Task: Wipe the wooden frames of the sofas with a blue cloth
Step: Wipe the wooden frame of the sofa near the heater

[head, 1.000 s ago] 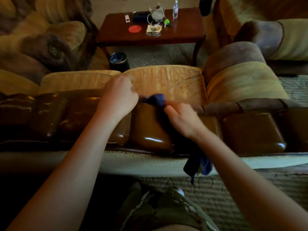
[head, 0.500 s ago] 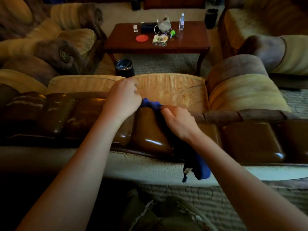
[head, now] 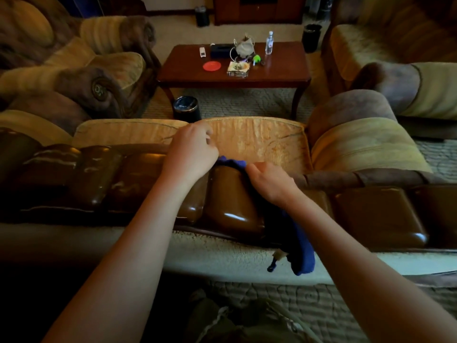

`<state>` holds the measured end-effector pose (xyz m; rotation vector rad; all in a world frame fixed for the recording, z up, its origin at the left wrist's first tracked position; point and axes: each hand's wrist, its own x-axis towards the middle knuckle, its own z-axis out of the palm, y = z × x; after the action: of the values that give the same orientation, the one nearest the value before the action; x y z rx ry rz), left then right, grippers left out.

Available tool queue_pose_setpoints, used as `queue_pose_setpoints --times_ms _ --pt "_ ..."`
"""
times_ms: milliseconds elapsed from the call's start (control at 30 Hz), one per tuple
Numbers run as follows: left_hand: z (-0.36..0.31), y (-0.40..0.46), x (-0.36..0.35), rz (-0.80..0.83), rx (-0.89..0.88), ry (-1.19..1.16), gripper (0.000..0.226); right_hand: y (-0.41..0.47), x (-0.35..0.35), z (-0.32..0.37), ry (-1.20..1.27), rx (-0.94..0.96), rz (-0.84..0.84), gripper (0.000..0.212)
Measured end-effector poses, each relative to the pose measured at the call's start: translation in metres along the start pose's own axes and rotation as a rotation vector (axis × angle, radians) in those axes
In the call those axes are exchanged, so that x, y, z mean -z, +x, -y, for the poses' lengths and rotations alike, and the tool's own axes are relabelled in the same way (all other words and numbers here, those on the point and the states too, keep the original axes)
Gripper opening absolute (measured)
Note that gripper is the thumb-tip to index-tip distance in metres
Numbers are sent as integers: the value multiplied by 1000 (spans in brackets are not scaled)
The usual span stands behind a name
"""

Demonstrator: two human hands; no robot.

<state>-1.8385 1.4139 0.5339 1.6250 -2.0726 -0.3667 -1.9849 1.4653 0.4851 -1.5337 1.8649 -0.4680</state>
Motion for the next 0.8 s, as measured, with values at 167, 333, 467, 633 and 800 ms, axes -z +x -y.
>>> queue_pose_setpoints --times_ms 167,333,467,633,800 --pt "2 5 -1 -24 40 -16 25 9 -10 54 134 160 -8 34" --pt "0 3 -1 -1 18 -9 28 34 5 21 159 -25 234 44" --pt "0 3 -1 0 22 -3 31 22 2 -7 -28 -103 100 42" --pt "-1 4 -1 15 25 5 26 -4 -6 30 116 60 -96 35" --pt "0 3 0 6 37 -24 30 6 -14 51 104 141 -102 34"
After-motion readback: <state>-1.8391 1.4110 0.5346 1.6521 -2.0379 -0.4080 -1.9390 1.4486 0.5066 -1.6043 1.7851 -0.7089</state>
